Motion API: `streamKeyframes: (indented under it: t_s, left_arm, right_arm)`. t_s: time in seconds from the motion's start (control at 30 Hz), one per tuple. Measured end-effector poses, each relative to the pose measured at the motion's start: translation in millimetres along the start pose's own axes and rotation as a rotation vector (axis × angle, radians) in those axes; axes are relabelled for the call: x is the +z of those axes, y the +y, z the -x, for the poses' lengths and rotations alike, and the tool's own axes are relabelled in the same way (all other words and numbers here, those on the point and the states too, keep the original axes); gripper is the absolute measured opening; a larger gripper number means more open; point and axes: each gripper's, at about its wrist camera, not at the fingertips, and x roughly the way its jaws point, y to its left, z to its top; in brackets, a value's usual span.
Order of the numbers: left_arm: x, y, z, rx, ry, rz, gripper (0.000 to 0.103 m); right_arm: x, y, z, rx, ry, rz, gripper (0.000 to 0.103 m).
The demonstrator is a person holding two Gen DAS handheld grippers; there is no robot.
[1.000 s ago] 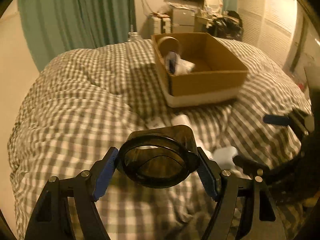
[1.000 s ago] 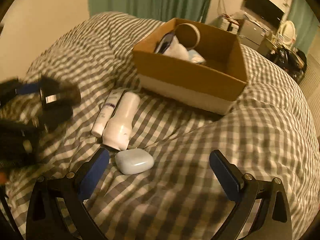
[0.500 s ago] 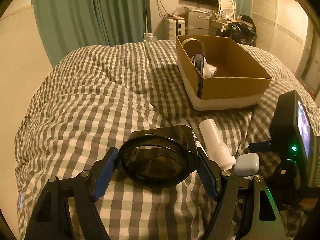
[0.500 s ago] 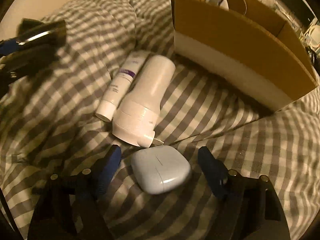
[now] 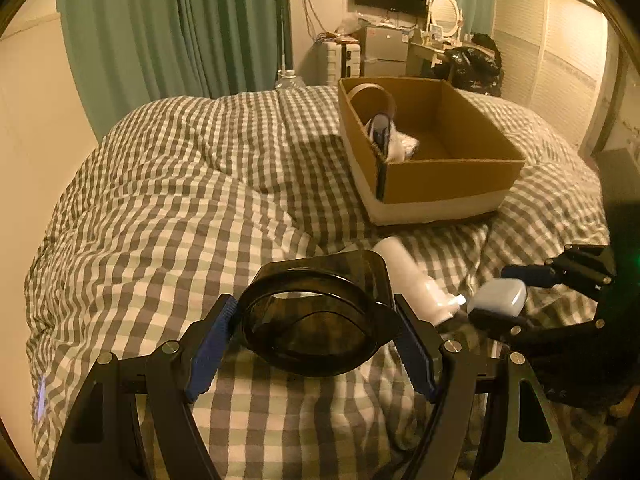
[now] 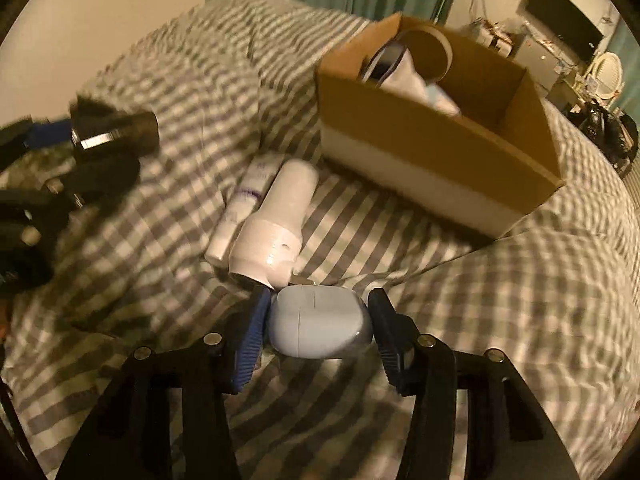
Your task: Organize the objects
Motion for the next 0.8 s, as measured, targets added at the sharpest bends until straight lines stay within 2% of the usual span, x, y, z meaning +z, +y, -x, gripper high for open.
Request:
streamKeyframes:
  t_s: [0.33, 0.37, 0.4, 0.57, 0.8]
  left_arm:
    - [26.9, -8.3, 15.5, -0.021, -0.05, -0.015, 0.078]
    - [28.7, -8.7, 14.6, -0.021, -0.05, -0.015, 0.078]
    - [30.7, -9.6, 13.9, -0.023, -0.048, -0.017, 0.078]
    - [39.2, -17.2, 9.0, -0.039, -0.044, -0.025, 0.078]
    - [40.0, -21.6, 1.2, -0.036, -0.031, -0.033, 0.078]
  right_arm:
    - [14.6, -19.2, 54.3, -0.01, -0.134, -0.032, 0.05]
    - [15.6, -24.1, 61.4, -0.008, -0.153, -0.041, 0.026]
    - [16.8, -27.0, 66.7, 0.003, -0.164, -0.046, 0.012]
    - [22.7, -43.8, 91.6, -0.013, -0.214, -0.068, 0.011]
    - [22.4, -55.9, 86.9, 0.03, -0.215, -0.109, 0.011]
